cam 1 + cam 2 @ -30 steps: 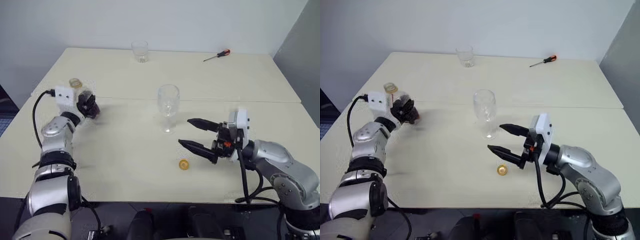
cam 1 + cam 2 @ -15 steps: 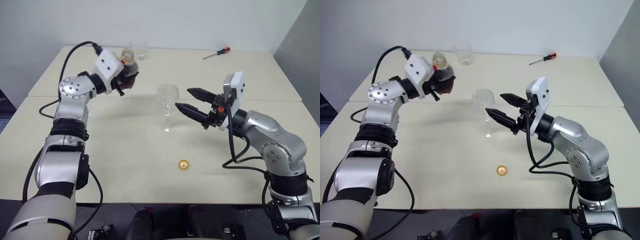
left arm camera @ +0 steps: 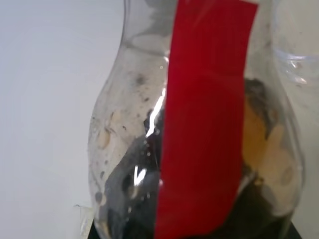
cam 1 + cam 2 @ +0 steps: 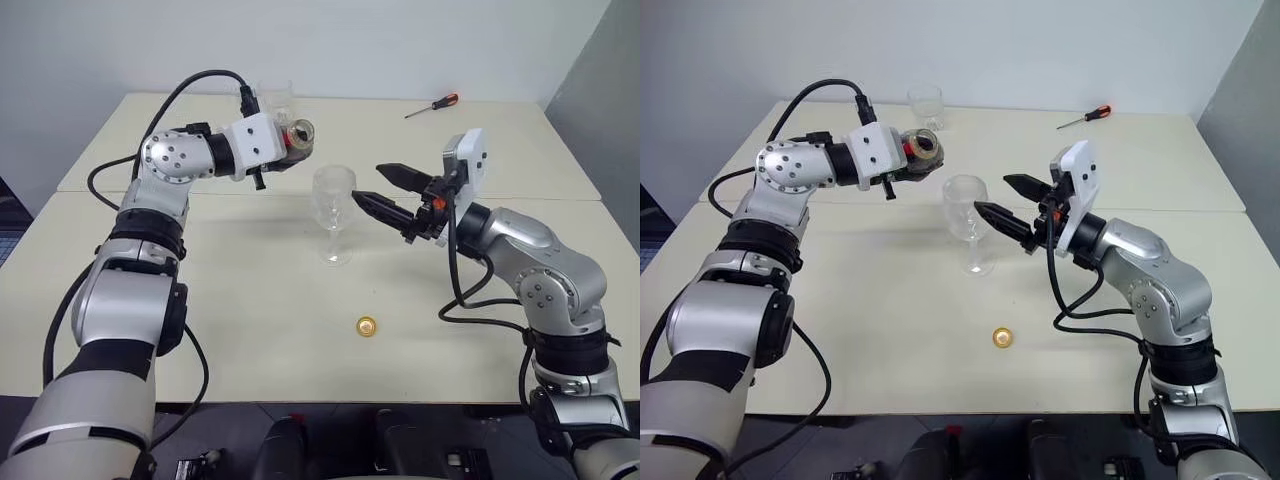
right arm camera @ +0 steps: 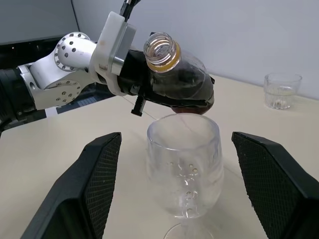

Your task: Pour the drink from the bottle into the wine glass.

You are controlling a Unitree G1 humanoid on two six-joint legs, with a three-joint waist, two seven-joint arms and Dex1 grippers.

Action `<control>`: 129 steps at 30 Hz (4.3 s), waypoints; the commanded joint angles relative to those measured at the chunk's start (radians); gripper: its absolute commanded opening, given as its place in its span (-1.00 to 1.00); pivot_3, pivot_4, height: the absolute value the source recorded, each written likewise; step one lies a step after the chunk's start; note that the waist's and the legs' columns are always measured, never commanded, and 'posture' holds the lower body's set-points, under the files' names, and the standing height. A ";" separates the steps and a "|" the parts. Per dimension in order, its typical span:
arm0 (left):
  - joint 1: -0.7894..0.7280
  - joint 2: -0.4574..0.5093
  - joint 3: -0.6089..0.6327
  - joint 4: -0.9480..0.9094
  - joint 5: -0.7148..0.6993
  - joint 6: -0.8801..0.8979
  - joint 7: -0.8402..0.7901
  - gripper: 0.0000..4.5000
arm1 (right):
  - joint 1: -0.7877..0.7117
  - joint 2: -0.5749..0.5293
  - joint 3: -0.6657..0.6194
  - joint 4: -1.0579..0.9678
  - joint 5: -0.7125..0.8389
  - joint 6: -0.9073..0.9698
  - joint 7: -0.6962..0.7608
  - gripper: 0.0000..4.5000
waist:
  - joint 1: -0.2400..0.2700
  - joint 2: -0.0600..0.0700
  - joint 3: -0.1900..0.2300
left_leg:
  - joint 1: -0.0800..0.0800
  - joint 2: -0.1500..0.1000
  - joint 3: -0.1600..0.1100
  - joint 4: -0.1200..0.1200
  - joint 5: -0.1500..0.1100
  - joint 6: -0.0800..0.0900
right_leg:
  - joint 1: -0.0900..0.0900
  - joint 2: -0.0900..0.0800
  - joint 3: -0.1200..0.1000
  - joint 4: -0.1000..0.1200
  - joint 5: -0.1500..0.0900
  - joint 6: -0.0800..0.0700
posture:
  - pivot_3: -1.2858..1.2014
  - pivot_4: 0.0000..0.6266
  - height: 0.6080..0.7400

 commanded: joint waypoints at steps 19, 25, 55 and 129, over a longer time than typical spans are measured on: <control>-0.144 0.028 -0.116 0.080 0.239 -0.148 0.246 -0.47 | -0.012 0.024 -0.009 -0.029 -0.027 -0.001 -0.008 0.69 | 0.000 0.000 0.000 | 0.001 0.000 0.001 0.001 0.000 0.000 | 0.000 0.000 0.000 0.002 0.000 0.000 | 0.03 -0.52 1.00; -0.175 0.038 -0.157 0.092 0.305 -0.174 0.321 -0.47 | -0.007 0.024 -0.007 -0.019 -0.034 -0.011 0.003 0.69 | 0.000 0.000 0.000 | 0.001 0.000 0.001 0.001 0.000 0.000 | 0.000 0.000 0.001 0.003 0.000 0.000 | 0.03 -0.52 1.00; -0.292 0.075 -0.367 0.130 0.608 -0.235 0.719 -0.47 | -0.020 0.032 0.002 -0.011 -0.058 -0.001 0.015 0.69 | 0.000 0.000 0.000 | 0.001 0.000 0.001 0.001 0.000 0.000 | -0.001 -0.001 0.001 0.004 0.000 0.000 | 0.03 -0.52 1.00; -0.231 0.028 -0.294 0.147 0.457 -0.177 0.605 -0.47 | 0.007 0.031 -0.006 -0.031 -0.056 0.021 0.009 0.69 | 0.000 0.000 0.000 | 0.002 0.000 0.002 0.001 0.000 0.000 | -0.001 -0.001 0.002 0.006 0.000 0.000 | 0.03 -0.52 1.00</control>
